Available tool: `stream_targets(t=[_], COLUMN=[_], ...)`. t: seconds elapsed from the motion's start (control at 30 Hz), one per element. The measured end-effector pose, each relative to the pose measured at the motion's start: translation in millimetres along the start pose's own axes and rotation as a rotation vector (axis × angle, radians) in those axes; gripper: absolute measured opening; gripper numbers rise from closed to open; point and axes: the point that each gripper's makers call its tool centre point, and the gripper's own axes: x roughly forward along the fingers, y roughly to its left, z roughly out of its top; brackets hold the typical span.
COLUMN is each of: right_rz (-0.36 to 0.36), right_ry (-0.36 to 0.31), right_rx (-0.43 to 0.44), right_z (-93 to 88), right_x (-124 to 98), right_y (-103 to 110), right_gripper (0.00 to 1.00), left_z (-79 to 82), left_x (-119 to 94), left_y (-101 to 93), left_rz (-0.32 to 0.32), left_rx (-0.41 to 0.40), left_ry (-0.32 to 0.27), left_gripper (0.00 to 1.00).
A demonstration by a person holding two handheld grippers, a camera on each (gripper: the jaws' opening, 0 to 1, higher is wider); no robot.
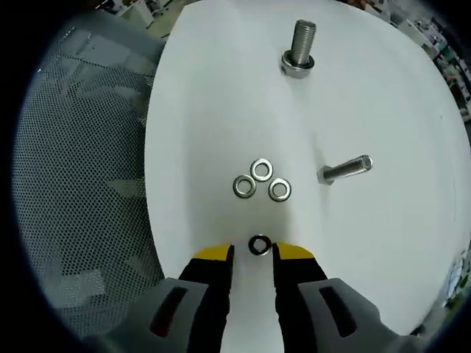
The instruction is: Place the washer onto the threaded stud by aligning its center hole with the stud, sliding it down to the base, and recovering from edge contact or off-axis alignment until the washer reaches the visible bottom stop.
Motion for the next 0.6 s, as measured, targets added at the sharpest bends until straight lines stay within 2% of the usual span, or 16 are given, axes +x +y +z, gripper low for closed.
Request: stream_targets(t=[0.2, 0.3, 0.53, 0.6], right_rz=[-0.049, -0.051, -0.052, -0.071], right_ry=[0.010, 0.029, 0.070, 0.087], right_rx=[0.023, -0.035, 0.004, 0.012], right_z=[1.7, 1.7, 2.4, 2.6], right_x=[1.2, 1.1, 2.4, 3.7], right_y=[-6.4, -4.7, -8.0, -8.2], right_gripper=[0.17, 0.17, 0.15, 0.14], left_z=[-0.5, 0.2, 0.0, -0.1], left_x=[-0.2, -0.3, -0.6, -0.5], left_y=[1.0, 1.8, 3.3, 3.3], left_rz=[0.005, 0.007, 0.017, 0.017], left_rx=[-0.003, -0.003, -0.003, -0.002], left_ry=[0.003, -0.001, -0.002, -0.002], left_gripper=[0.31, 0.31, 0.31, 0.30])
